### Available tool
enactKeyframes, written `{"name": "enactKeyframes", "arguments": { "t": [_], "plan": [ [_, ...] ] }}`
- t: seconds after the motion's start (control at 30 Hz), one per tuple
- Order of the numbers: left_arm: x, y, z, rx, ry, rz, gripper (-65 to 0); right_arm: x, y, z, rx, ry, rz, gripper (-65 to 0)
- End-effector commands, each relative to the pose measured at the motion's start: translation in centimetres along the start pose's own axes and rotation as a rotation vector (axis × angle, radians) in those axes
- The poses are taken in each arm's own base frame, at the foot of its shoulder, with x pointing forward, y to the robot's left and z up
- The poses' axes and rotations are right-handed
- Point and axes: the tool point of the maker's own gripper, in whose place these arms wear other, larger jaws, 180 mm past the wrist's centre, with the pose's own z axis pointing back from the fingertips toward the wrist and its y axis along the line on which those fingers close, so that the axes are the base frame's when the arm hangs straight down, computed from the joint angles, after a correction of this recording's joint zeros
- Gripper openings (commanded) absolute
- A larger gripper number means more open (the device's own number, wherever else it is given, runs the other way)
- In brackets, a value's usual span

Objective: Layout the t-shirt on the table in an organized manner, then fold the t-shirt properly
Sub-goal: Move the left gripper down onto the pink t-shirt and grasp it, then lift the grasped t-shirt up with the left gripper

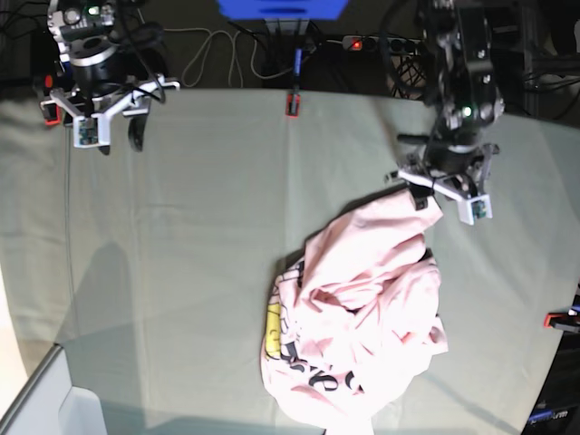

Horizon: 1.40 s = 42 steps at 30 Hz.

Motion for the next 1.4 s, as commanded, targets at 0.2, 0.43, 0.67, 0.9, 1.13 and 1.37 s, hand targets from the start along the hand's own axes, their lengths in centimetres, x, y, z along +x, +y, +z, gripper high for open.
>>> {"name": "enactKeyframes", "arguments": {
  "t": [0.2,0.43,0.67,0.9,1.13,1.37],
  "plan": [
    [0.8,1.2,-1.6,0.031,-0.010,0.037,-32.6,0.7,-0.6,0.3,-0.009,-0.029,0.005,-35.8],
    [-0.2,2.3,-2.8,0.058,0.028,0.067,-32.6,0.6,-0.6,0.3,-0.010,-0.028,0.007,-35.8],
    [-0.1,1.1,-4.2,0.034,0.045,0.084,-33.0,0.6,-0.5,0.3,-0.010,-0.027,0.005,-35.8],
    [-1.4,0.5,-4.6,0.029,0.079,0.103,-41.8,0.3,-1.2,0.5,-0.028,-0.017,0.010,-35.8],
    [2.0,0.3,-2.3,0.021,-0.035,0.097,-65.0,0.4,-2.1,0.5,-0.053,-0.019,0.013,-35.8],
    [6.6,2.5,7.3,0.018,-0.242,0.074,-65.0,0.5,-2.2,0.4,-0.053,-0.024,0.012,-35.8]
  ]
}}
